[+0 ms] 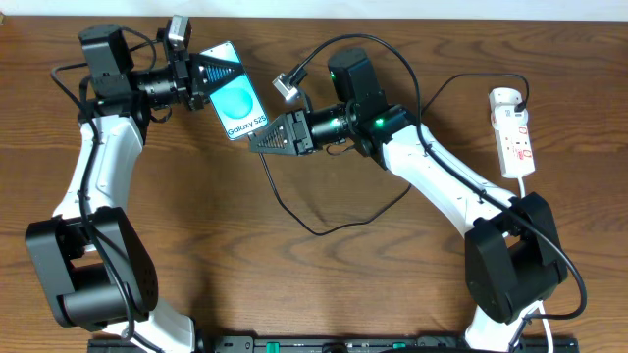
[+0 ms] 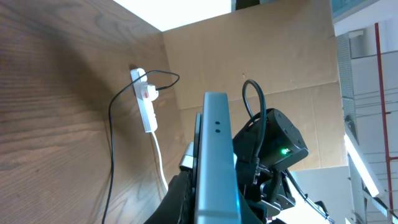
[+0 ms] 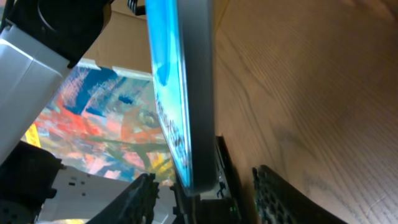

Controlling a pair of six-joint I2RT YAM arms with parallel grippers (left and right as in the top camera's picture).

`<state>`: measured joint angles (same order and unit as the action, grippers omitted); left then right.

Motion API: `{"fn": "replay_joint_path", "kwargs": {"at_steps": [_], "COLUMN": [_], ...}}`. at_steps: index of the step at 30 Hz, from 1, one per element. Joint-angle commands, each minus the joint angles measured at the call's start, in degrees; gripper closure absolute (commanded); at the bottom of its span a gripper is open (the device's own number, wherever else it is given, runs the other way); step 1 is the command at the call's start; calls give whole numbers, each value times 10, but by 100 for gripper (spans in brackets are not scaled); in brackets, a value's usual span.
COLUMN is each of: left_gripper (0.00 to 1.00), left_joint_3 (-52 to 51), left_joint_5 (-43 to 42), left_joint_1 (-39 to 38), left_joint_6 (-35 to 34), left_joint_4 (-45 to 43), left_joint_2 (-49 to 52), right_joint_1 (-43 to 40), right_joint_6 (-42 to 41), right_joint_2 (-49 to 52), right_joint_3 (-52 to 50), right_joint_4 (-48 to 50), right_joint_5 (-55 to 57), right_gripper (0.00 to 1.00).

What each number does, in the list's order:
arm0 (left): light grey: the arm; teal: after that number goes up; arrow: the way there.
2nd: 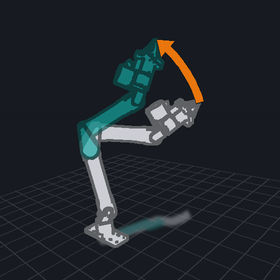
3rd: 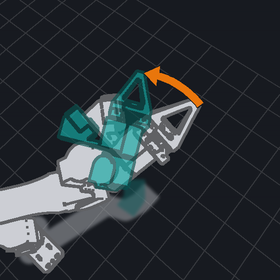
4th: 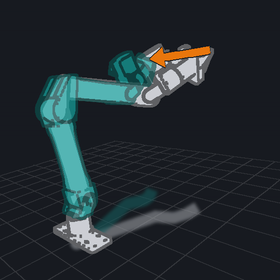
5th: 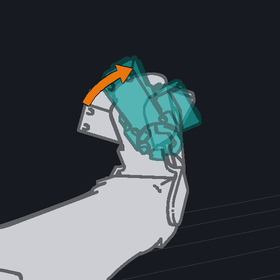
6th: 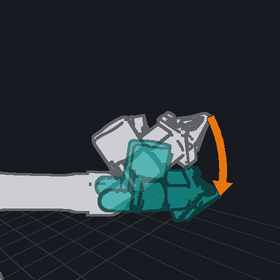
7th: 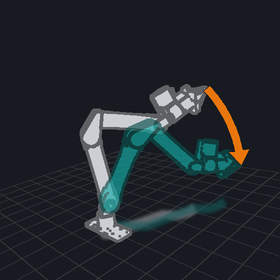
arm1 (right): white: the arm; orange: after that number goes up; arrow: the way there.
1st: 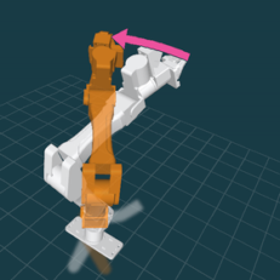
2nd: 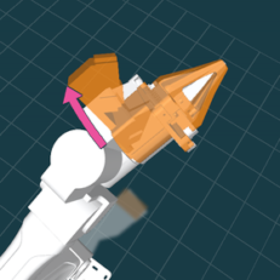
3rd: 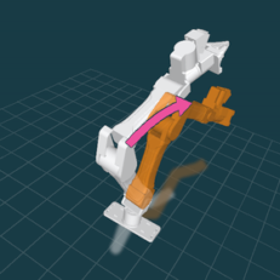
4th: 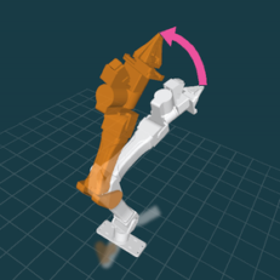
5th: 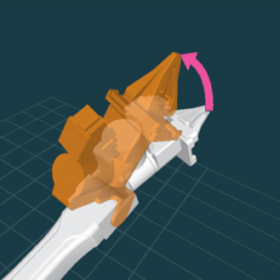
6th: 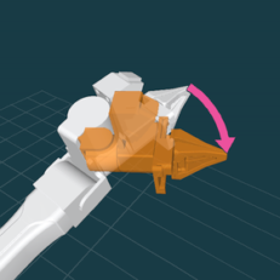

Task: Plug charger to phone and switch on socket
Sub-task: 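Open the right gripper and pull it back rightward from the phone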

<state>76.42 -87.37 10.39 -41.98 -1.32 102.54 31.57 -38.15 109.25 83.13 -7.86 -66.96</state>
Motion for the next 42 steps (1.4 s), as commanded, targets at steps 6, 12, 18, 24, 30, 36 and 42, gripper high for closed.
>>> {"fn": "replay_joint_path", "kwargs": {"at_steps": [6,12,18,24,30,36,42], "left_gripper": [93,93,93,93,93,93,94], "left_joint_3": [3,3,3,3,3,3,3], "left_joint_5": [-26,-26,-26,-26,-26,-17,-2], "left_joint_1": [0,6,18,20,36,51,51], "left_joint_6": [3,3,3,3,3,3,3], "left_joint_4": [-1,-1,-1,-1,-1,2,2], "left_joint_2": [2,2,2,2,2,2,2], "right_joint_1": [-5,-5,-12,-41,-87,-129,-147], "right_joint_6": [5,14,21,20,25,61,112], "right_joint_2": [-2,-2,-2,-2,-2,-2,-2], "right_joint_3": [4,4,4,4,4,4,4], "right_joint_4": [0,-1,-1,-1,-8,-79,-213], "right_joint_5": [0,-1,0,0,0,61,221], "right_gripper": [7,1,1,1,1,1,1]}}
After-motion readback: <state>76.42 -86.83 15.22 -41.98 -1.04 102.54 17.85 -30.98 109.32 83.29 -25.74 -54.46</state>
